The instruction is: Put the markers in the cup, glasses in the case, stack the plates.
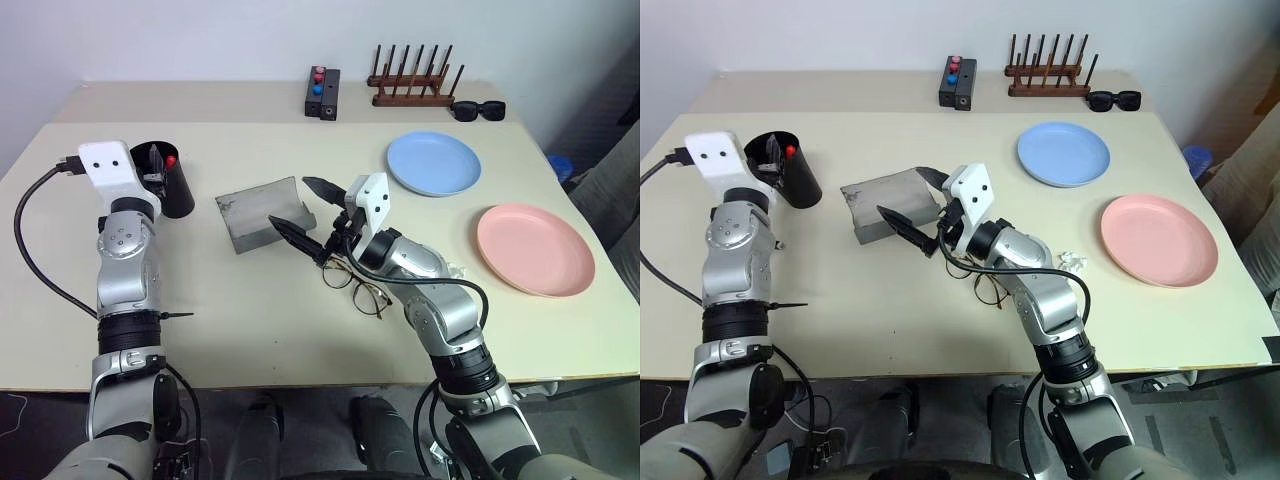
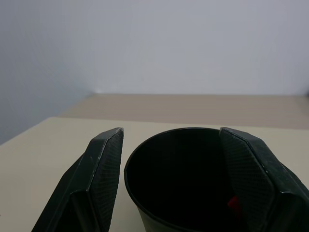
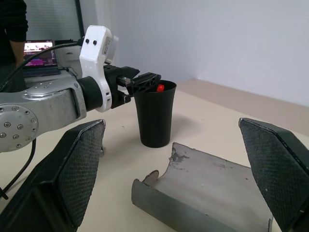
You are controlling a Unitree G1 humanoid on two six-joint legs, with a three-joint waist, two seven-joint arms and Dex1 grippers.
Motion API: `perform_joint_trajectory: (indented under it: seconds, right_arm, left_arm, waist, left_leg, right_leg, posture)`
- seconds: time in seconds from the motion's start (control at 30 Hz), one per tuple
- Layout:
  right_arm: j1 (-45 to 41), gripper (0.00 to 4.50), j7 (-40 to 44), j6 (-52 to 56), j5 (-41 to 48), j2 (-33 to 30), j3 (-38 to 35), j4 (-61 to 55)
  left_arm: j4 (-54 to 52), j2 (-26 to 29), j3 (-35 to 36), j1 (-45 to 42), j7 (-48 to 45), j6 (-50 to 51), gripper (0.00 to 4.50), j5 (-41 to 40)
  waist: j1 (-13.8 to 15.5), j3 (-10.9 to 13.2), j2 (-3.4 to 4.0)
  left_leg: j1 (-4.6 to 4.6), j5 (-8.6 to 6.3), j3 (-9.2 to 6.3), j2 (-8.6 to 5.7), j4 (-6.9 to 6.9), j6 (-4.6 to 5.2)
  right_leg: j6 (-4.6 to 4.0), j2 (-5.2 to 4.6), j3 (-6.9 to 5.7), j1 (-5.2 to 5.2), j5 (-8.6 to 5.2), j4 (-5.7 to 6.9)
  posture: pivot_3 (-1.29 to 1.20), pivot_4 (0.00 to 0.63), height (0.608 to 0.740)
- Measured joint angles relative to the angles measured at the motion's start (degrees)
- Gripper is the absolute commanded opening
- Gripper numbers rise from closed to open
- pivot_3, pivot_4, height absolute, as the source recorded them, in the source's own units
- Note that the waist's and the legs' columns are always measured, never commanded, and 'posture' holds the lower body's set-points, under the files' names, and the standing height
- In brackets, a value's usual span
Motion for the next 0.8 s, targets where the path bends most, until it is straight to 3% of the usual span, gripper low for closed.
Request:
perform_joint_trajectory:
  seconds: [0.03,0.17,0.33,0.5,0.57,0.7,0.8]
  right_arm:
    - [0.0,4.5,0.0,0.0,0.0,0.0,0.0,0.0]
    - [0.3,4.5,0.5,0.0,0.0,-1.3,0.0,-0.1]
    - [0.3,4.5,0.8,-0.2,0.0,-3.8,-2.2,0.2]
    - [-0.4,4.5,2.8,-0.2,0.3,-5.6,-3.3,1.3]
    - [-0.7,4.5,6.5,0.5,2.2,-8.0,-3.3,1.1]
    - [-0.3,4.5,15.2,3.6,5.3,-14.4,-2.4,-0.9]
    - [1.0,4.5,20.5,5.1,6.2,-18.4,-0.9,-3.3]
  left_arm:
    - [-0.4,0.0,0.7,-0.4,0.3,0.0,3.24,-0.8]
    - [-8.5,2.6,4.7,-0.7,1.7,5.4,4.46,-4.5]
    - [-19.9,6.0,9.3,5.1,8.6,24.9,4.46,-4.1]
    - [-28.1,1.0,13.5,6.4,15.7,49.2,4.46,-4.9]
    - [-31.9,-3.4,12.7,5.0,18.5,60.3,4.46,-4.5]
    - [-33.3,-12.4,13.4,0.2,22.9,71.8,4.46,-2.6]
    - [-33.1,-16.8,16.6,-4.7,26.3,74.3,4.46,0.1]
  waist:
    - [0.0,0.0,0.0]
    - [-0.2,0.0,0.0]
    - [-0.2,0.0,0.01]
    - [0.4,0.0,-0.13]
    - [0.7,0.0,-0.15]
    - [1.1,0.0,-0.2]
    - [0.7,0.0,-0.2]
  left_leg:
    - [0.0,0.0,0.0,0.0,0.0,0.0]
    - [0.0,0.0,0.0,0.01,-0.06,0.0]
    - [0.03,0.0,-0.01,0.01,-0.07,0.0]
    - [-0.01,0.06,-0.07,-0.01,0.01,-0.11]
    - [0.0,0.06,-0.07,-0.02,0.05,-0.11]
    - [0.0,0.06,-0.13,-0.02,0.05,-0.11]
    - [0.01,0.05,-0.14,-0.01,-0.02,-0.11]
  right_leg:
    - [0.0,0.0,0.0,0.0,0.0,0.0]
    - [0.01,0.0,0.0,-0.02,-0.01,-0.01]
    - [0.01,0.0,0.0,-0.02,-0.01,0.01]
    - [0.0,-0.02,-0.05,0.08,-0.01,-0.04]
    - [0.0,-0.02,-0.05,0.11,-0.01,-0.06]
    - [0.0,0.02,-0.09,0.09,-0.01,-0.06]
    - [0.01,0.05,-0.09,0.05,-0.02,-0.06]
  posture:
    - [0.0,0.15,0.74]
    - [0.0,0.15,0.74]
    - [0.0,0.15,0.74]
    - [0.0,0.15,0.74]
    - [0.0,0.15,0.74]
    - [0.0,0.15,0.74]
    - [0.0,0.15,0.74]
